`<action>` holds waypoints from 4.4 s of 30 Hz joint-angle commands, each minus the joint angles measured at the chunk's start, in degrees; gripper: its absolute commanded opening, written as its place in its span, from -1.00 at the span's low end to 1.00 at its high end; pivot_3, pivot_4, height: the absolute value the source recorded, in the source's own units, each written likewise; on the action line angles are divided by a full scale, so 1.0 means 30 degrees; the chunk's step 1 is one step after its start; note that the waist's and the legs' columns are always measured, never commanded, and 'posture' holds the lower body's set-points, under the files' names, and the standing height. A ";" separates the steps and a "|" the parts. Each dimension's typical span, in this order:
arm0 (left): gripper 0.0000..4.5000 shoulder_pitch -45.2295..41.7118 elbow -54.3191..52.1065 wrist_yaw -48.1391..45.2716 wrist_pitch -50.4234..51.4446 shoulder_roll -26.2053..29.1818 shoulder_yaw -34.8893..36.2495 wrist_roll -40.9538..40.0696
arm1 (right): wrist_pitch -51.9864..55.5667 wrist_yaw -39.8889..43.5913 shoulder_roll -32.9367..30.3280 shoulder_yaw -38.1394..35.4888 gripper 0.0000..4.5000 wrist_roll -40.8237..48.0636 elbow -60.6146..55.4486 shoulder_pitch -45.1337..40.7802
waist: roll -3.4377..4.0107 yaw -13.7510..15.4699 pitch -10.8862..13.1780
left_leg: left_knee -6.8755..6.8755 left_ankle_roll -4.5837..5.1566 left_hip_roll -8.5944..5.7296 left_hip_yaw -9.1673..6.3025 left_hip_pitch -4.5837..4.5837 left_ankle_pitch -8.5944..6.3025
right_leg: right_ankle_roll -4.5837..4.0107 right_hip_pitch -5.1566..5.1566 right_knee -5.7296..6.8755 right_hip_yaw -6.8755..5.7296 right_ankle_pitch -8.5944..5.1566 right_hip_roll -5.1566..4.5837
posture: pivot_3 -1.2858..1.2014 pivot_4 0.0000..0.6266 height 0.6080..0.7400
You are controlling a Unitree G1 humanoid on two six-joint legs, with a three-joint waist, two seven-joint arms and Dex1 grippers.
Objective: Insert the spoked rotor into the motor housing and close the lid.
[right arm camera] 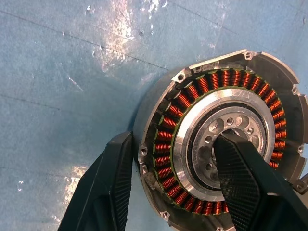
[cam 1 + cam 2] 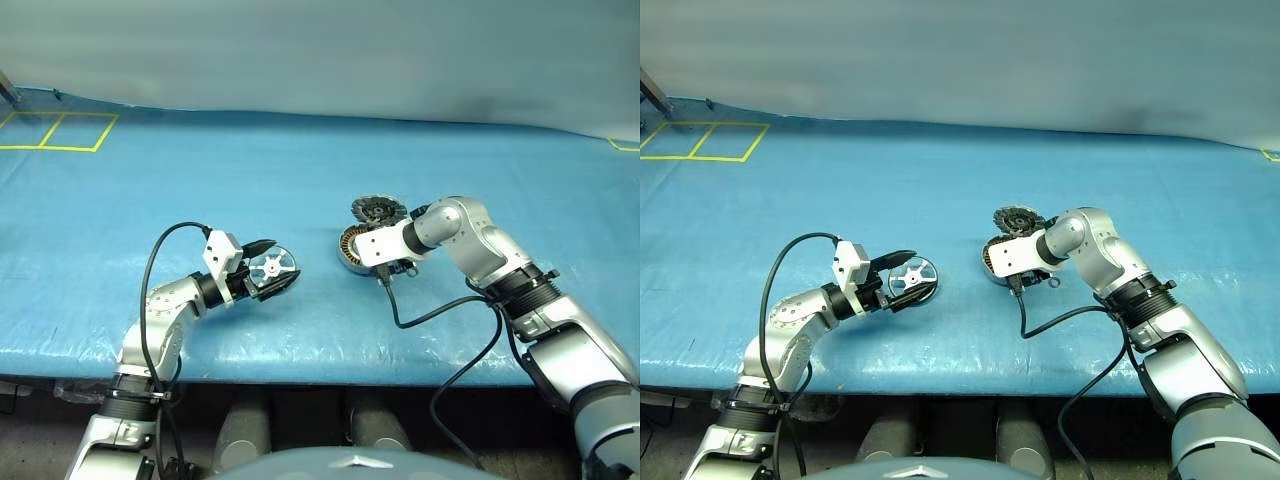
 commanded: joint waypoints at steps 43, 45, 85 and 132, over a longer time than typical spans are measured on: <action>1.00 -0.0283 -0.0635 0.0104 0.0456 0.0377 0.0214 -0.0223 | 0.4139 -0.1599 0.0401 -0.1285 0.39 0.1664 -1.1020 0.4428 | -0.0009 -0.0033 -0.0003 | 0.0026 -0.0004 0.0004 -0.0005 0.0004 0.0002 | 0.0081 0.0000 0.0019 -0.0008 -0.0060 0.0000 | 0.03 -0.52 1.00; 1.00 -0.0384 -0.0598 0.0003 0.0462 0.0346 0.0149 -0.0244 | 0.4551 -0.1768 0.0227 -0.1845 0.39 0.2111 -1.1624 0.4648 | -0.0009 -0.0005 -0.0003 | 0.0033 -0.0004 0.0004 -0.0004 0.0002 0.0002 | 0.0082 0.0000 0.0019 -0.0006 -0.0060 -0.0002 | 0.03 -0.52 1.00; 1.00 -0.1175 0.0311 -0.3341 0.0030 0.0184 -0.1677 -0.0098 | 0.2071 -1.7090 0.8015 -1.2790 0.39 0.8651 -0.6410 1.5785 | -0.0018 -0.0121 -0.0019 | 0.0017 -0.0004 0.0005 0.0010 0.0006 0.0002 | 0.0081 0.0001 0.0010 0.0020 -0.0065 -0.0003 | 0.03 -0.52 1.00; 1.00 -0.0446 0.1976 -0.4436 -0.3970 -0.0535 -0.1330 -0.0083 | 0.6850 -1.3052 0.5744 -0.7639 -0.71 1.1910 -1.3173 1.4856 | -0.0020 -0.0176 -0.0032 | 0.0025 -0.0002 0.0006 0.0013 0.0007 0.0002 | 0.0083 0.0003 0.0008 0.0034 -0.0066 -0.0003 | 0.03 -0.52 1.00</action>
